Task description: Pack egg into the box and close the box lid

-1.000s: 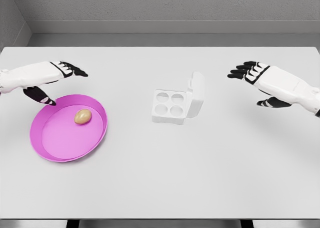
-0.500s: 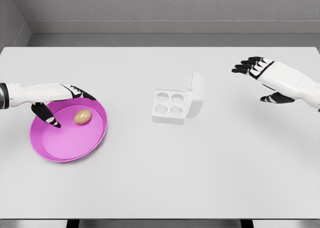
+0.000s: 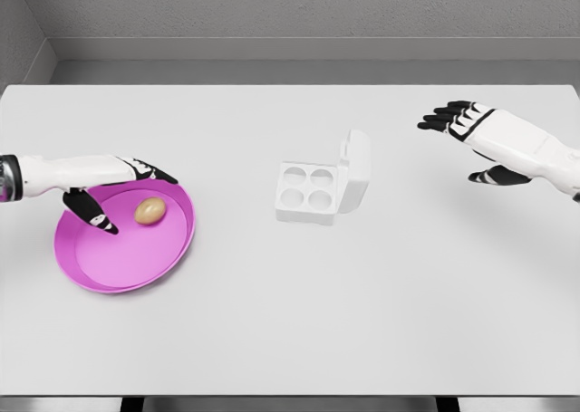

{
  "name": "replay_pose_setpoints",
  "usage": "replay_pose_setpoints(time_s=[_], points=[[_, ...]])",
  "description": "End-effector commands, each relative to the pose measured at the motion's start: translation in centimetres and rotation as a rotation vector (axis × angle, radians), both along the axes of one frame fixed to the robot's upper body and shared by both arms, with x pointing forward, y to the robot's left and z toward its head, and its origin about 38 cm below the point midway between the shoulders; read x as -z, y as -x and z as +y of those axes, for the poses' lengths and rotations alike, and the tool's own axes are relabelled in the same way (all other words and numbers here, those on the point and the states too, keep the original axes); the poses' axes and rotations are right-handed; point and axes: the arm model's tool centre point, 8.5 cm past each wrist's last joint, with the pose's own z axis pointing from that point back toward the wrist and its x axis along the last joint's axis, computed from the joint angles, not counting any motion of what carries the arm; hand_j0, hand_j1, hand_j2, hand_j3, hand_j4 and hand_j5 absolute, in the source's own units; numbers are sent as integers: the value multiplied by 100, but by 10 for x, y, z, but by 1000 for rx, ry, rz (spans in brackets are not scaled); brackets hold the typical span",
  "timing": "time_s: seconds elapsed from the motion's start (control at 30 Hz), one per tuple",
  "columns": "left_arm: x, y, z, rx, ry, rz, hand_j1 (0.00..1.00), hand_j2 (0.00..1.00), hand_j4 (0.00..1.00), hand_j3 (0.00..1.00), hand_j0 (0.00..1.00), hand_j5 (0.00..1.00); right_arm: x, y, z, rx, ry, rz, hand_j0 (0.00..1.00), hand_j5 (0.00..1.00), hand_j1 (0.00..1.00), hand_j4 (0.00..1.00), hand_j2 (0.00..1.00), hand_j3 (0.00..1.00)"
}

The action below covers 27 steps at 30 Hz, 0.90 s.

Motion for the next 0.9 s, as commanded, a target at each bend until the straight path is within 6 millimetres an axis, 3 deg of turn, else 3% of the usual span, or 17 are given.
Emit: replay_pose_setpoints(time_s=[0.0, 0.07, 0.47, 0.6, 0.87], points=[[0, -2, -3, -3, 9, 0, 92, 92, 92, 92, 92, 92, 0, 0, 2, -2, -10, 1, 100, 100, 100, 100, 100, 100], [2, -4, -6, 0, 10, 2, 85, 85, 85, 85, 85, 85, -1, 0, 2, -2, -10, -1, 100, 100, 100, 100, 100, 100], [3, -4, -5, -5, 11, 3, 85, 85, 85, 85, 85, 85, -1, -2, 7, -9, -22, -5, 100, 100, 100, 100, 100, 100], [4, -4, -6, -3, 14, 3, 79, 79, 79, 79, 79, 79, -1, -2, 7, -9, -22, -5, 100, 100, 100, 100, 100, 100], [9, -2, -6, -3, 14, 16, 79, 79, 79, 79, 79, 79, -1, -2, 7, -10, -22, -7, 100, 100, 100, 100, 100, 100]])
